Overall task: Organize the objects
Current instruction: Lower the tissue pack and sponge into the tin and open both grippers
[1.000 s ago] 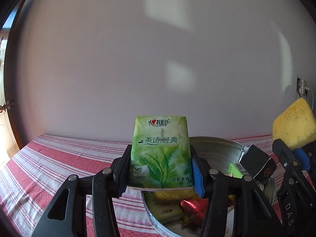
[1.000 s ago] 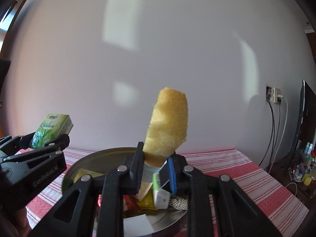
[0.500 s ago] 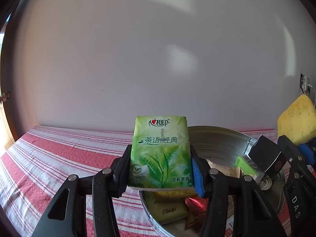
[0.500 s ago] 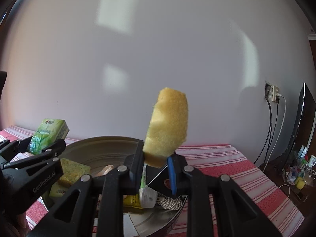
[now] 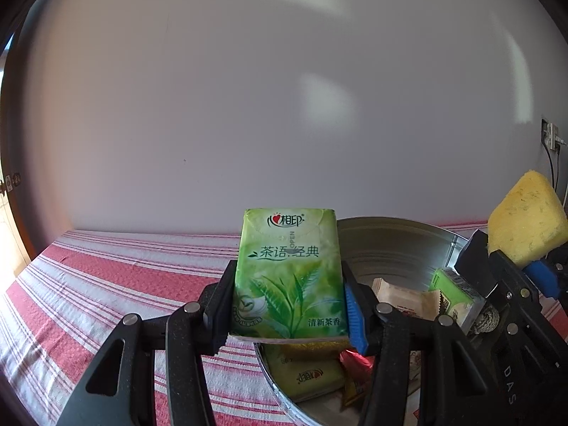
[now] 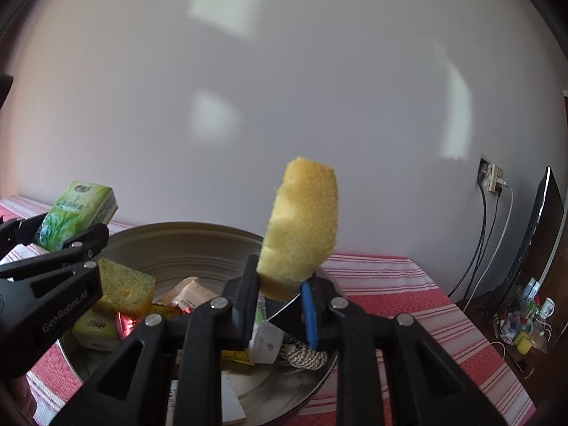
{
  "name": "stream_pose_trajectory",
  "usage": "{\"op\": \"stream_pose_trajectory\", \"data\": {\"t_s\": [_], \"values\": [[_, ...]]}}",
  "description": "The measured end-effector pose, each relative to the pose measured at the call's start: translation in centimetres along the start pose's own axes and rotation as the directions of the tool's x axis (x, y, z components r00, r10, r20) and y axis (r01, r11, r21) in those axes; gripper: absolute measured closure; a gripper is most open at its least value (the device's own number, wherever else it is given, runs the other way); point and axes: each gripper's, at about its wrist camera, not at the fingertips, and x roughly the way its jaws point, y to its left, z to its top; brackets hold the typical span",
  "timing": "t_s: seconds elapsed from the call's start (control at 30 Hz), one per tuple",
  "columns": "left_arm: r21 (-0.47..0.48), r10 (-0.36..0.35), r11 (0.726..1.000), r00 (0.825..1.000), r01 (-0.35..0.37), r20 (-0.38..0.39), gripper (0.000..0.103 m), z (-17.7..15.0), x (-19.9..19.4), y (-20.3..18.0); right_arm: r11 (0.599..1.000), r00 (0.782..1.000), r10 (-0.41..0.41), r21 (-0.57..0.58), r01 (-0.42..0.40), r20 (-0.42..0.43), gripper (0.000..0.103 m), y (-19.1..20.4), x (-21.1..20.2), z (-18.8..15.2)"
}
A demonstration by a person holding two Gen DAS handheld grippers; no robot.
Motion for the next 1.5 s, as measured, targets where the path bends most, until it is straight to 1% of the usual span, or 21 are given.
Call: {"op": "stream_pose_trajectory", "data": {"t_s": [0.23,0.27,0.33,0.7,0.8,0.83,0.9,0.93,0.97,1.0,1.07,1.1,1.13,1.2,1.27,1.33,1.4,1.5], "values": [[0.012,-0.002,1.000,1.000,0.003,-0.007,0.048,-0.1,-0.6,0.3,1.000,1.000,0.011,-0.004,-0.011,-0.027,0.081,-0.1,0.5,-0.2],[0.013,-0.002,1.000,1.000,0.003,-0.009,0.048,-0.2,-0.5,0.3,1.000,0.999,0.014,-0.008,-0.015,-0.031,0.081,0.7,0.1,-0.3],[0.017,-0.002,1.000,1.000,0.002,-0.014,0.048,-0.3,-0.4,0.3,1.000,0.999,0.016,-0.019,-0.017,-0.038,0.081,1.0,0.1,-0.4],[0.038,0.000,0.999,0.999,0.001,-0.040,0.048,-0.7,0.7,-0.5,0.999,0.997,0.035,-0.033,-0.037,-0.075,0.081,0.8,0.9,-0.7],[0.042,-0.003,0.999,0.999,0.005,-0.053,0.048,-0.8,1.1,-0.6,0.998,0.996,0.045,-0.037,-0.048,-0.082,0.079,0.4,1.5,-0.6],[0.043,-0.008,0.999,0.998,0.011,-0.061,0.048,-0.8,1.3,-0.7,0.998,0.995,0.048,-0.038,-0.051,-0.083,0.076,0.4,1.6,-0.7],[0.039,-0.016,0.999,0.997,0.019,-0.078,0.047,-0.8,1.8,-1.0,0.997,0.996,0.056,-0.047,-0.060,-0.075,0.049,0.5,1.4,-0.7],[0.031,-0.021,0.999,0.997,0.023,-0.081,0.045,-0.7,1.8,-0.9,0.997,0.996,0.054,-0.051,-0.057,-0.065,0.044,0.5,1.2,-0.7],[0.018,-0.023,1.000,0.996,0.024,-0.081,0.039,-0.6,1.7,-0.7,0.998,0.999,0.022,-0.062,-0.025,-0.044,0.041,0.6,0.9,-0.6],[0.000,-0.020,1.000,0.997,0.020,-0.078,0.029,-0.5,1.6,-0.4,0.997,1.000,0.002,-0.072,-0.004,-0.024,0.038,0.5,0.6,-0.6],[-0.038,-0.017,0.999,0.998,0.014,-0.063,0.019,-0.3,1.5,0.2,0.998,1.000,-0.017,-0.058,0.017,0.001,0.032,0.1,0.2,-0.5],[-0.056,-0.023,0.998,0.998,0.020,-0.057,0.017,-0.1,1.4,0.6,0.999,1.000,-0.015,-0.036,0.016,0.009,0.027,-0.3,0.1,-0.4],[-0.071,-0.032,0.997,0.998,0.028,-0.053,0.015,0.0,1.3,0.9,1.000,1.000,-0.009,-0.012,0.009,0.016,0.023,-0.8,-0.1,-0.3],[-0.096,-0.044,0.995,0.998,0.040,-0.046,0.009,0.3,1.1,1.1,1.000,0.999,-0.010,0.030,0.009,0.034,0.009,-1.4,-0.3,-0.2],[-0.096,-0.050,0.994,0.998,0.046,-0.042,0.007,0.4,0.9,1.1,0.997,0.998,-0.019,0.071,0.014,0.066,0.002,-2.1,-0.7,0.0],[-0.074,-0.048,0.996,0.998,0.045,-0.041,0.007,0.5,0.8,0.8,0.993,0.995,-0.011,0.121,-0.001,0.099,0.001,-2.9,-0.8,0.2],[-0.052,-0.033,0.998,0.999,0.032,-0.030,0.007,0.4,0.6,0.6,0.986,0.993,-0.009,0.169,-0.010,0.114,0.000,-3.8,-0.7,0.4],[-0.027,-0.004,1.000,1.000,0.004,-0.001,0.007,0.2,0.0,0.7,0.970,0.995,-0.002,0.241,-0.022,0.102,0.000,-4.4,-0.4,0.7]]}}
